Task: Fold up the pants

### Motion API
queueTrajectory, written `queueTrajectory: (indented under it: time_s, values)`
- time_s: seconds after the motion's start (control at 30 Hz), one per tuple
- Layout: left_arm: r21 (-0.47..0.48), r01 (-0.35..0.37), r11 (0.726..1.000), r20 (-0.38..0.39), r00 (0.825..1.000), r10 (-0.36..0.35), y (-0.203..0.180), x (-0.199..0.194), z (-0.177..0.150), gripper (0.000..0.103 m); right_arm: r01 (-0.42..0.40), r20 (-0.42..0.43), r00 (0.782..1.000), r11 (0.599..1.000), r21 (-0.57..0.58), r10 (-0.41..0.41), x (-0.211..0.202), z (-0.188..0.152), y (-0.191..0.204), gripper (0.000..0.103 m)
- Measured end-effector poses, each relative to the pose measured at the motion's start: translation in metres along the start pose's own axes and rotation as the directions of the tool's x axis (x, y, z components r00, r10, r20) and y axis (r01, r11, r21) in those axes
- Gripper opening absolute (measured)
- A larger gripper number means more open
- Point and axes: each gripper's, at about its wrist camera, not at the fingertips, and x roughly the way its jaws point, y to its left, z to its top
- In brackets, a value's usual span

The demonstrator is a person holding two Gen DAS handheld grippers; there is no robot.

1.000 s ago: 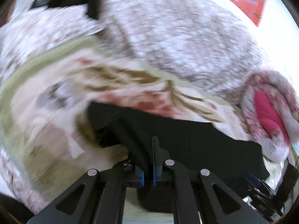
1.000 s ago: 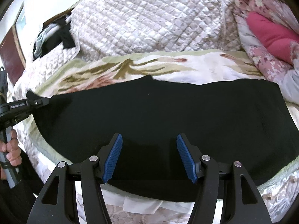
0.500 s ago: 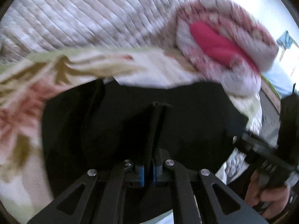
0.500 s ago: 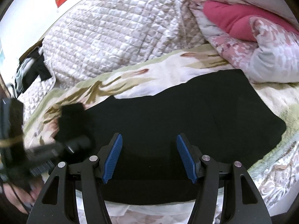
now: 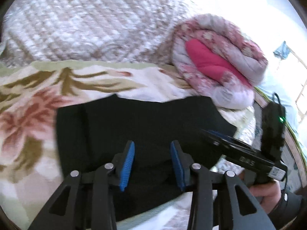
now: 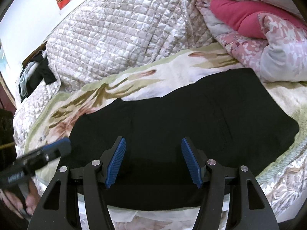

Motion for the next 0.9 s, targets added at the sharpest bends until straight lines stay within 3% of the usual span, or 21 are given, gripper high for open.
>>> queueTrajectory:
  time_s: [0.2,0.4,0.5,0.57,0.7,0.9]
  values:
    - [-0.129,-0.084,0.988,-0.036,0.996,0.08,0.042,0.006,0.002,0.044,-0.023,0.0,1.0,0.998,-0.058,0.023,0.002,-0.002,0.015,0.061]
    - [-0.204,0.034,0.978,-0.102,0.993,-0.056,0.045,0.055,0.018,0.048,-0.016,-0.014,1.0,0.999,-0.046,0.015,0.006,-0.003,0.012,0.061]
    - [-0.197,0.135,0.971,-0.02,0.99,-0.142,0.028,0.05,0.042,0.048,-0.015,-0.015,1.0,0.999,-0.044,0.014,0.006,-0.003,0.01,0.061]
    - [-0.151,0.161,0.975,0.052,0.987,-0.155,0.019,0.035,0.055,0.049,-0.028,-0.023,0.999,0.999,-0.04,0.027,0.006,-0.003,0.01,0.061]
    - [-0.116,0.079,0.99,0.077,0.995,-0.071,0.03,0.013,0.055,0.049,-0.108,-0.074,0.992,0.994,-0.022,0.107,0.014,-0.005,0.013,0.061]
    - [-0.161,-0.117,0.98,-0.005,0.993,0.118,0.074,-0.004,0.012,0.049,-0.207,-0.171,0.963,0.978,0.021,0.208,0.046,0.0,0.024,0.061]
